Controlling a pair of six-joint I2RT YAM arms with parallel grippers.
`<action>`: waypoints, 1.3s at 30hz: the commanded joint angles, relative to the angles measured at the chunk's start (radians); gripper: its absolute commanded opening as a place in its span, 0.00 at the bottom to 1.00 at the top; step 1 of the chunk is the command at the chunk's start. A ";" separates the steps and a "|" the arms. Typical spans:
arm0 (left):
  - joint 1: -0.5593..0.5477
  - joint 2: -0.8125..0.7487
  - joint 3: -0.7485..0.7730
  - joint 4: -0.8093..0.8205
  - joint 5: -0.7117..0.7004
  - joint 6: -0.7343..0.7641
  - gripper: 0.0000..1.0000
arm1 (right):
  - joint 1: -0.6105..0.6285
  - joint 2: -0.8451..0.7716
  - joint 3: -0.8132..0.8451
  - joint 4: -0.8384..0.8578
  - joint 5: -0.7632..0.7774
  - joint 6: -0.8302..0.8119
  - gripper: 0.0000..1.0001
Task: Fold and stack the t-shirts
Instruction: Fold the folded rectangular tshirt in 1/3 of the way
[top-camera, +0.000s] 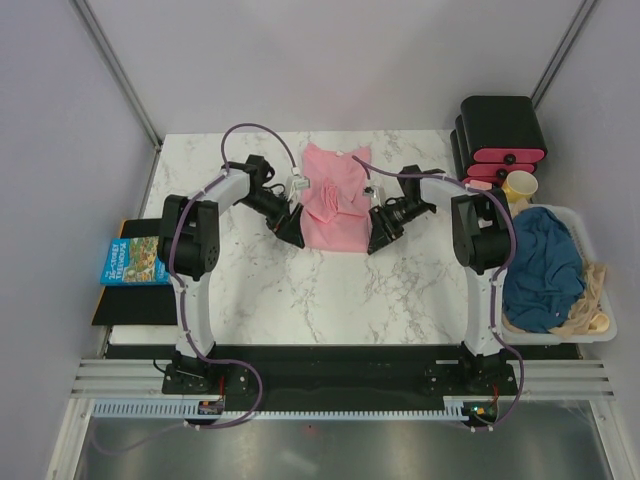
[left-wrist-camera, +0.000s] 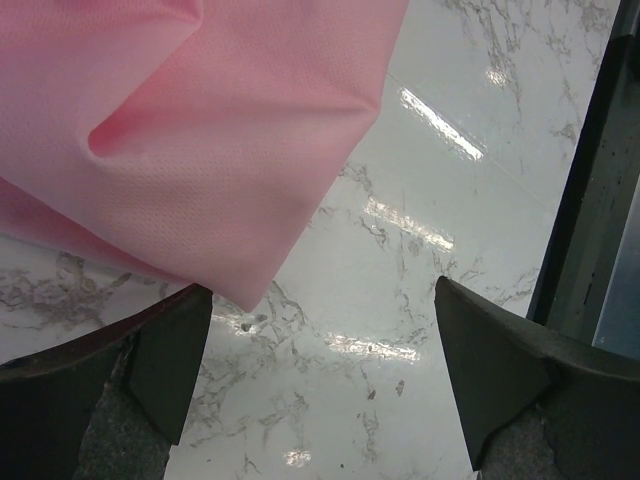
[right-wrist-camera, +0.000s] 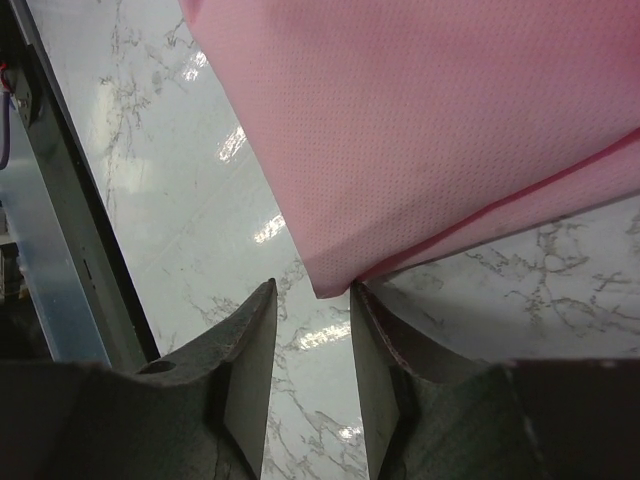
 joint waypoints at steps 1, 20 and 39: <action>-0.010 0.004 0.035 0.020 0.050 -0.009 1.00 | 0.001 0.029 0.044 -0.003 -0.060 -0.030 0.44; -0.038 0.038 0.025 0.023 0.021 -0.030 0.83 | 0.001 0.046 0.090 -0.004 -0.012 -0.038 0.25; -0.044 0.025 -0.017 0.033 -0.077 -0.032 0.02 | 0.000 0.004 0.013 0.086 0.055 0.000 0.00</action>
